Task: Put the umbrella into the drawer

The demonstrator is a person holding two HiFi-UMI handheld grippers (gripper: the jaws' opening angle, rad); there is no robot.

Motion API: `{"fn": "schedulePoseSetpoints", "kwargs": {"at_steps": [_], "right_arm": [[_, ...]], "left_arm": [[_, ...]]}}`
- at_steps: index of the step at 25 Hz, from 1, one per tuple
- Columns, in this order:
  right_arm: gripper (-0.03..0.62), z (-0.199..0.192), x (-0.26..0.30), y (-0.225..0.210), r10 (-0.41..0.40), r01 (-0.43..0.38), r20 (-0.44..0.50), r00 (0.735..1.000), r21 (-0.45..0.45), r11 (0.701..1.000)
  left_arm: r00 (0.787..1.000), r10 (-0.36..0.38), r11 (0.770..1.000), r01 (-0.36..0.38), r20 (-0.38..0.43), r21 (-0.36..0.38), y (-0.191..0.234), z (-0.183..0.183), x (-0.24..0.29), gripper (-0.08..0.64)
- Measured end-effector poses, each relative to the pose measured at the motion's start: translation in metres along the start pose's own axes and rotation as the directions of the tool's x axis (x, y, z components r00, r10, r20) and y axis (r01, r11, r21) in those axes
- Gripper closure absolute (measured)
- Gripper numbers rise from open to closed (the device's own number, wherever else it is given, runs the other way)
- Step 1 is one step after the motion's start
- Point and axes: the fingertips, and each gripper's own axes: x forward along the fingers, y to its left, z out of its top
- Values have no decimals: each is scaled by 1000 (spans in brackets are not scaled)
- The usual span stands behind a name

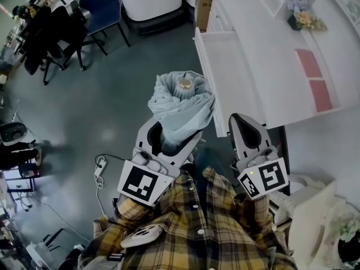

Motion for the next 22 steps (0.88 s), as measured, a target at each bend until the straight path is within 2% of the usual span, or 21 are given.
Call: {"fn": "schedulePoseSetpoints", "kwargs": {"at_steps": [6, 12, 22], "right_arm": [[575, -7, 27, 4, 18, -18, -6, 1000, 9, 1000], [575, -9, 69, -4, 47, -47, -18, 999, 22, 999], [575, -7, 172, -52, 64, -60, -59, 996, 70, 996]], "left_arm": [[999, 38, 999, -38, 8, 0, 34, -4, -6, 245], [998, 65, 998, -65, -1, -3, 70, -3, 10, 244], [997, 47, 999, -48, -56, -19, 147, 10, 84, 244]]}}
